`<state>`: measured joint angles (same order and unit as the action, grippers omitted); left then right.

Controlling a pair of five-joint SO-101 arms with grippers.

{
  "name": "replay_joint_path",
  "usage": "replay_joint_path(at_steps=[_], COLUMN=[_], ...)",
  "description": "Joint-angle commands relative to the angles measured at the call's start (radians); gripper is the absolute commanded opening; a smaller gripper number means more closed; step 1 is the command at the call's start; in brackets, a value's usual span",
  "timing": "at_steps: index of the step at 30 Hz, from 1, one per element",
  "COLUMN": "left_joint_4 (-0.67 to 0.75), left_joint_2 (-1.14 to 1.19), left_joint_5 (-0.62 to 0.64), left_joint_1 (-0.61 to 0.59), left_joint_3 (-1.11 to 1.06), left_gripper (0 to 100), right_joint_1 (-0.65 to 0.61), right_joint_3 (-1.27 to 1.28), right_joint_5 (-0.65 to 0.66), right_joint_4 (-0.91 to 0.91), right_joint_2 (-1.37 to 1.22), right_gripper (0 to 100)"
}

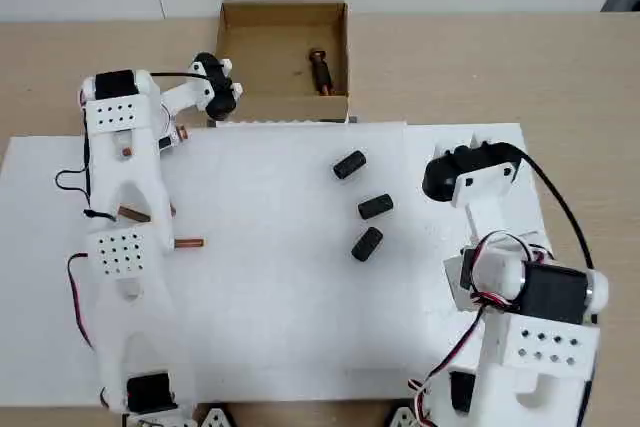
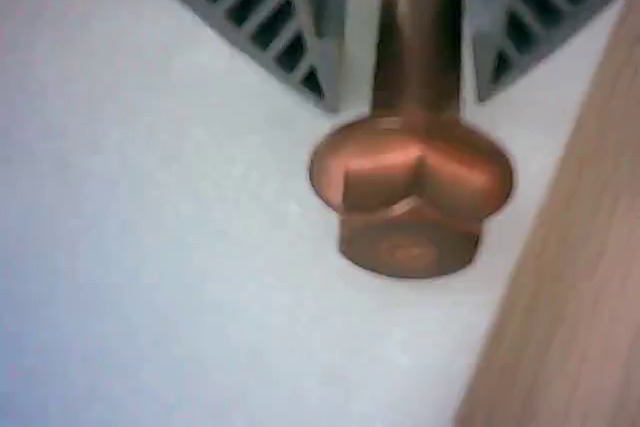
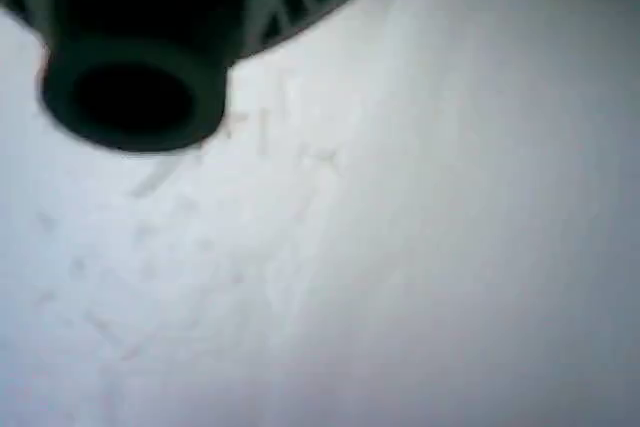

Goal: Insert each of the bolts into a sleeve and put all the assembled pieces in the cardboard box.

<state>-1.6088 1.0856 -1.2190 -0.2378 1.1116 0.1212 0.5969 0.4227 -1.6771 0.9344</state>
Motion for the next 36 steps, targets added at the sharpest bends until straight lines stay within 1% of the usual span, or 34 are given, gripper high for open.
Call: replay_joint_path(at_steps=[1, 3, 4, 10, 12, 15, 19, 25, 27, 31, 33, 36], left_joint_4=[0.020, 0.020, 0.020, 0.006, -0.037, -0.141, -0.143, -0.143, -0.143, -0.144, -0.144, -0.144], left_joint_2=[0.003, 0.003, 0.003, -0.006, -0.015, -0.035, -0.060, -0.170, -0.204, -0.276, -0.338, -0.466], left_joint_5=[0.005, 0.005, 0.005, 0.005, 0.005, 0.002, 0.006, 0.011, 0.034, 0.046, 0.057, 0.114], left_joint_1=[0.012, 0.012, 0.012, 0.008, 0.009, 0.017, 0.028, 0.038, 0.044, 0.063, 0.072, 0.098], left_joint_3=[0.018, 0.018, 0.018, 0.019, 0.047, 0.131, 0.186, 0.189, 0.189, 0.148, 0.087, -0.024], left_gripper=[6, 1, 0, 0, 0, 0, 0, 0, 0, 0, 0, 0], right_joint_1=[0.007, 0.007, 0.007, 0.007, 0.007, 0.007, 0.004, 0.002, 0.002, 0.002, 0.001, 0.001], right_joint_3=[-0.008, -0.008, -0.008, -0.008, -0.008, -0.008, -0.008, -0.008, -0.008, -0.008, -0.008, -0.008], right_joint_5=[-0.003, -0.003, -0.003, -0.003, -0.003, -0.003, -0.003, -0.003, -0.003, -0.003, -0.003, -0.003], right_joint_4=[0.015, 0.015, 0.015, 0.015, 0.015, 0.015, 0.015, 0.015, 0.015, 0.013, 0.012, 0.010], right_joint_2=[0.008, 0.008, 0.008, 0.008, 0.008, 0.008, 0.008, 0.015, 0.015, 0.016, 0.016, 0.016], right_gripper=[0.3, 0.3, 0.3, 0.3, 0.3, 0.3, 0.3, 0.3, 0.3, 0.3, 0.3, 0.3])
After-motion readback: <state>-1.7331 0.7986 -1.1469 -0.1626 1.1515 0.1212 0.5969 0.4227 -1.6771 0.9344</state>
